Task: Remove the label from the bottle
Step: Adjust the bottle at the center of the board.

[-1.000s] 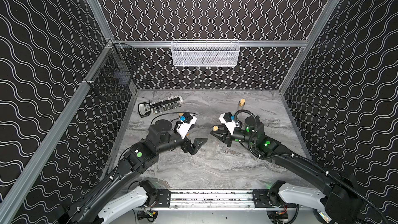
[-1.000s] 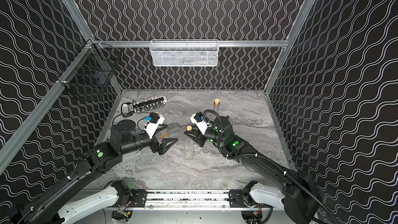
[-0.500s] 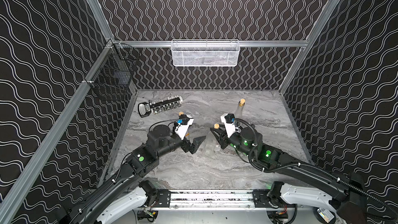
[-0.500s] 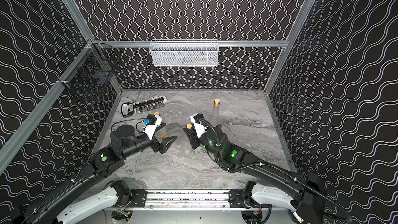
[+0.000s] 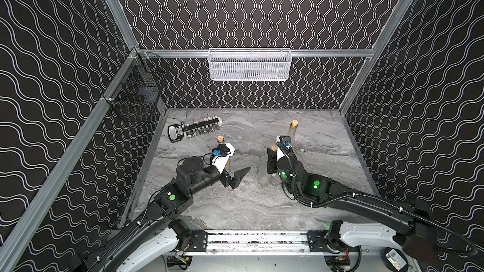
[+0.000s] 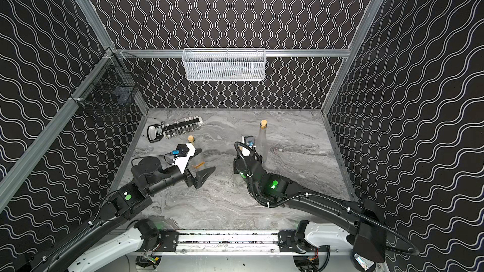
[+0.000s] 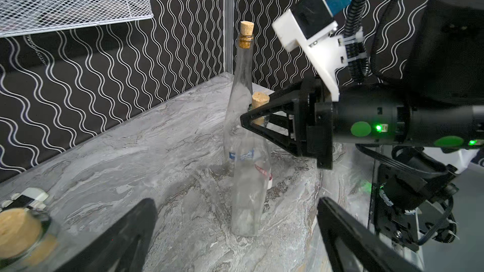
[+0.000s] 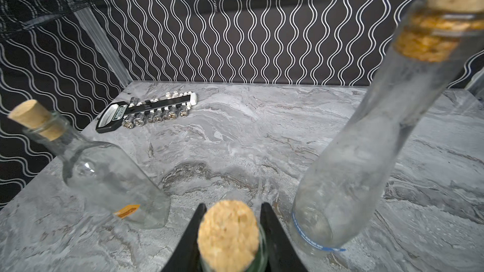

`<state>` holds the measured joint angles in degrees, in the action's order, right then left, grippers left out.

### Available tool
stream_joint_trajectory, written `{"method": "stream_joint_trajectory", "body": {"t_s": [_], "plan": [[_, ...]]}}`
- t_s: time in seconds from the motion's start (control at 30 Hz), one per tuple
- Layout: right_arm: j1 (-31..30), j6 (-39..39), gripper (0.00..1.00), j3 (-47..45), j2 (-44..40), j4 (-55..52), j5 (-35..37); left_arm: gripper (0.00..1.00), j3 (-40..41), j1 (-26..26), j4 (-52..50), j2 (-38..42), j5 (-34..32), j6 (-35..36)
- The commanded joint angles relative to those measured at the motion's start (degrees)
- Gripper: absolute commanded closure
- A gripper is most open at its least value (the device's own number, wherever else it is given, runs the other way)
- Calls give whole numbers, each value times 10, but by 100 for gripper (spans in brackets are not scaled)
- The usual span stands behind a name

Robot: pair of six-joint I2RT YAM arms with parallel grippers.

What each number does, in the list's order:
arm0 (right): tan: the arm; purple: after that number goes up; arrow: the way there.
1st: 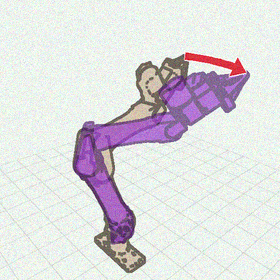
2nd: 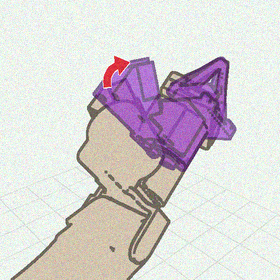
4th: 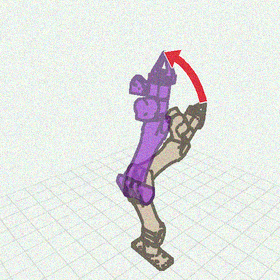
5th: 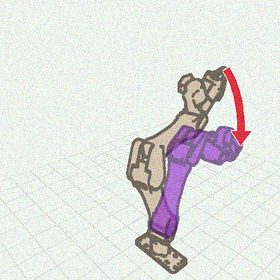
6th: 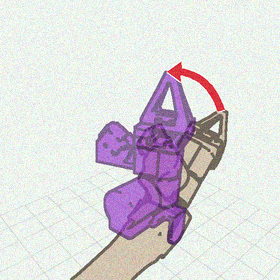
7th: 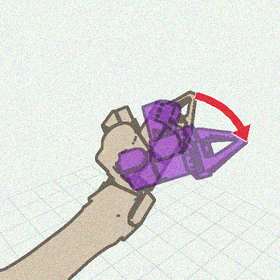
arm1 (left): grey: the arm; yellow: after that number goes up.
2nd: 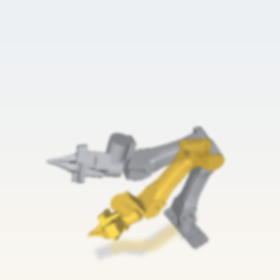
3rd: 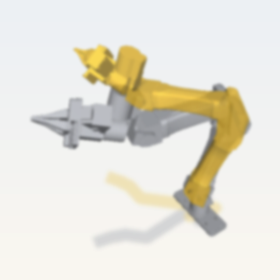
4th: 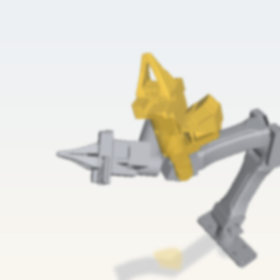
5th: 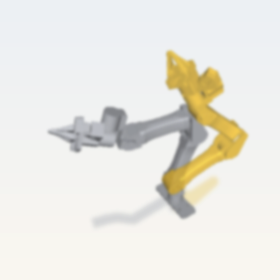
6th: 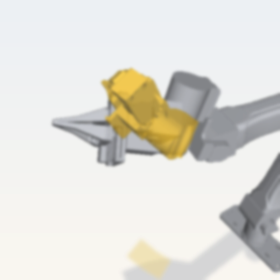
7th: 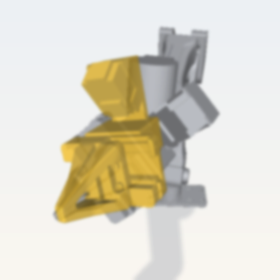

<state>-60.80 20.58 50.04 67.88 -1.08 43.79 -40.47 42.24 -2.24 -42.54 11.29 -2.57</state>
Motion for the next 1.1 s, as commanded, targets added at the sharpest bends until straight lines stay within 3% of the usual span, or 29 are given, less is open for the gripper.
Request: {"method": "stream_joint_trajectory", "body": {"t_s": [0.0,0.17,0.37,0.7,0.83,0.93,1.07], "plan": [[-2,20,79,-2,4,24,24,1,-1,-1,21,-3,24,13],[-2,16,70,-10,8,34,12,1,-6,-1,16,-8,26,18],[-2,6,51,-12,11,38,-8,1,-10,-1,11,-11,26,19],[-1,-22,31,-13,-17,46,-50,1,-30,-1,-13,-25,47,31],[-2,-67,18,-16,-57,43,-114,1,-46,-1,-30,-39,86,40],[-1,-87,14,-19,-111,15,-137,1,-60,0,-31,-60,103,36],[1,-118,8,-43,-210,-14,-149,1,-62,3,10,-97,88,7]]}}
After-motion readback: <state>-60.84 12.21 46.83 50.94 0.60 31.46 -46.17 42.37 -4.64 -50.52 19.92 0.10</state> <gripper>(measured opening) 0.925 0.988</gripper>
